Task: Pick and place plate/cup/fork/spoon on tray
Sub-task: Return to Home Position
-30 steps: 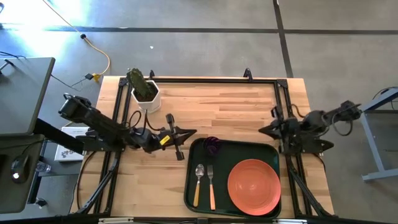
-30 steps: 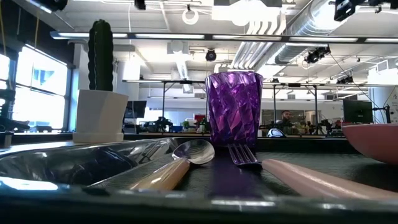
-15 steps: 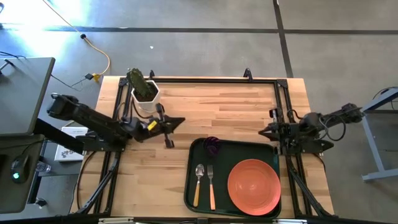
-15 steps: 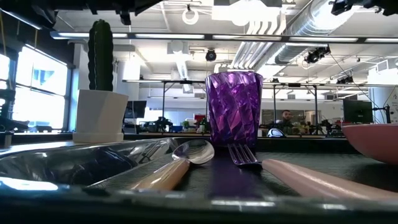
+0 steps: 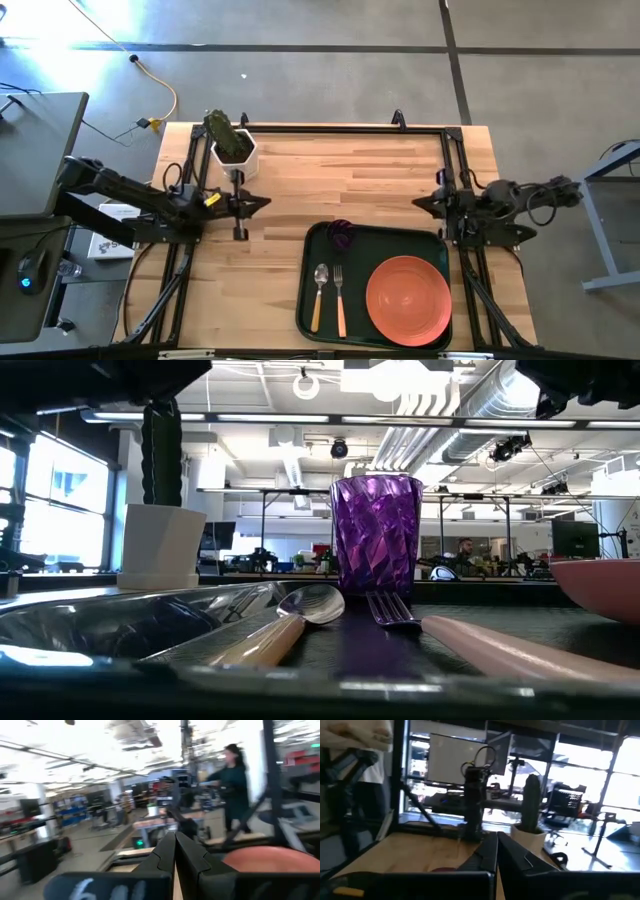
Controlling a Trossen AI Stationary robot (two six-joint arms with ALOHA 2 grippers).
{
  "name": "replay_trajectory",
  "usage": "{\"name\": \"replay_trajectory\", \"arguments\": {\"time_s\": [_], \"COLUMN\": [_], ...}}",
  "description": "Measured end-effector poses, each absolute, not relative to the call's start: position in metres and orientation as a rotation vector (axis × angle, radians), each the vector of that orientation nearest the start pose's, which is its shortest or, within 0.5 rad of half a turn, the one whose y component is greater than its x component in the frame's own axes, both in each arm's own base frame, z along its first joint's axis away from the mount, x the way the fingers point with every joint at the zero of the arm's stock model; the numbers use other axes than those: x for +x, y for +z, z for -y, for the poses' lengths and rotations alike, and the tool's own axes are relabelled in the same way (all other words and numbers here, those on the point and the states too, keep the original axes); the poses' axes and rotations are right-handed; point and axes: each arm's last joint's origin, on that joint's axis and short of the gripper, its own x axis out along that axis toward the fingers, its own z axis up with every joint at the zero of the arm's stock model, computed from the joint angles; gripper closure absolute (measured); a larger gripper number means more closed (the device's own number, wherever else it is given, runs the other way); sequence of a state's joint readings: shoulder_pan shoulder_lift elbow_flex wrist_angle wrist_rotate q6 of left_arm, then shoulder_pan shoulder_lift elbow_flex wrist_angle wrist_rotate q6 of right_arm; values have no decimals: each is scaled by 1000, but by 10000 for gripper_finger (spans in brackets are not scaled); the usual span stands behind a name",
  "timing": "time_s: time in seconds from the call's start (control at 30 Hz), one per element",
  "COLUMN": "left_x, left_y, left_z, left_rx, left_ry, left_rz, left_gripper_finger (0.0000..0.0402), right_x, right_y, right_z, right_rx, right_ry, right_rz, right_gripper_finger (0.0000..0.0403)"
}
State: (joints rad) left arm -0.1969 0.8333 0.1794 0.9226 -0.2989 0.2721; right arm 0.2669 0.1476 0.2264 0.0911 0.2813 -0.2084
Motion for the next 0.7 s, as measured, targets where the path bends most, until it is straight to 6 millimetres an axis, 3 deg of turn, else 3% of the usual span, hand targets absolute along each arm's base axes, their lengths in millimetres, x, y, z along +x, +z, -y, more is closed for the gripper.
{"name": "replay_trajectory", "arguments": {"time_s": [0.27,0.57,0.7], "left_x": [160,136,126], "left_y": [208,203,199], "left_z": [13,7,6], "left_rx": [199,202,188], "left_ry": [125,247,247], "left_rz": [199,261,299], "left_gripper_finger": [401,401,401], "right_x": [97,93,84], "right_y": [224,221,225], "right_z": [-9,4,3], "right_rx": [-205,-153,-140], "right_ry": [-89,-209,-149], "right_rz": [126,98,168], "right_gripper_finger": [402,403,403]}}
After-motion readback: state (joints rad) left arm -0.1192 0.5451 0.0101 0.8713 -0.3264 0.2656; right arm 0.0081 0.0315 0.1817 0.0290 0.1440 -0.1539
